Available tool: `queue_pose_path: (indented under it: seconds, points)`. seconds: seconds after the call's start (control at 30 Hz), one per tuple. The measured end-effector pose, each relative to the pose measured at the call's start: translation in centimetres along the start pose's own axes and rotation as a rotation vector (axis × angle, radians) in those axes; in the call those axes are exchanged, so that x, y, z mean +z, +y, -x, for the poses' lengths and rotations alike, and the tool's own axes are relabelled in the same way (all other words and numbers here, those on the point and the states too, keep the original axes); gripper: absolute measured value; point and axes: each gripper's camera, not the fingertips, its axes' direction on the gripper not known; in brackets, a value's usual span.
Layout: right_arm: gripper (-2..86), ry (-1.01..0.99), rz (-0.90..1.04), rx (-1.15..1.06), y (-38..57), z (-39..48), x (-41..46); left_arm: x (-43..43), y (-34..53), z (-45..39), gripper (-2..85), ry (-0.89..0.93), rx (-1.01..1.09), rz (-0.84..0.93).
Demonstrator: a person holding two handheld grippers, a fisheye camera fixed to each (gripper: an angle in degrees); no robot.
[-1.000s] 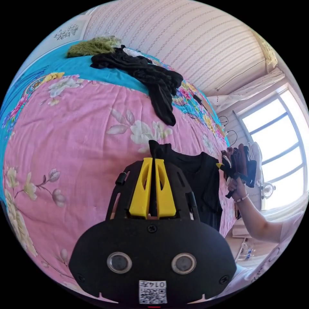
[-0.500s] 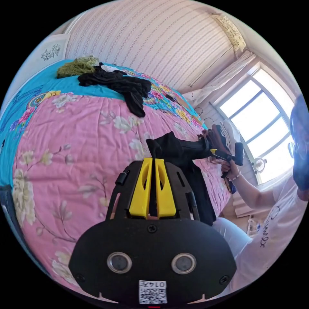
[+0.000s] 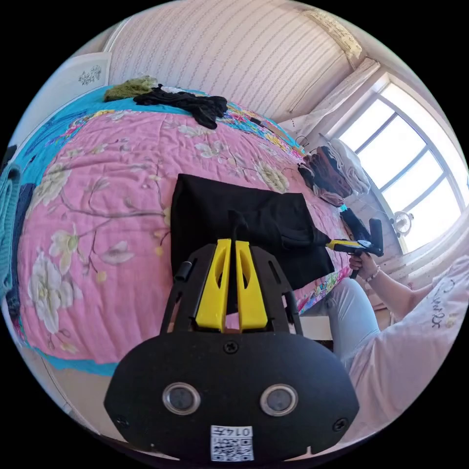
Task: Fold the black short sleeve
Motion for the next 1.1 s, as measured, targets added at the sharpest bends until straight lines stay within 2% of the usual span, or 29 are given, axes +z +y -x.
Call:
queue_pose_path:
  seconds: [0.23,0.47,0.57,0.7,0.8,0.93,1.1]
  points:
    - [-0.2,0.066,0.033,0.072,3.9,2.8,-2.1,-1.9,4.7,-1.0,-1.0,-0.184,-0.035,0.1]
    - [0.9,0.143,0.025,0.04,2.2,5.5,-2.5,-3.7,4.6,-1.6,-0.7,-0.16,-0.063,0.018]
    - [2.6,0.175,0.051,0.143,1.6,5.0,-1.0,-2.5,3.3,-0.3,0.5,-0.186,-0.119,0.02]
    - [5.9,0.196,0.054,0.209,2.0,5.0,0.4,-0.4,2.1,2.7,5.3,-0.114,-0.234,0.056]
    - [6.1,0.185,0.052,0.217,1.8,5.0,0.6,-1.2,0.7,4.0,5.1,-0.11,-0.234,-0.012]
    - [6.2,0.204,-0.027,0.247,-0.7,3.6,-0.3,-1.8,-4.4,7.1,5.0,-0.097,-0.252,-0.066]
    - [6.5,0.241,-0.09,0.286,-6.1,1.5,-0.3,1.1,-11.2,9.4,5.8,-0.087,-0.249,-0.047]
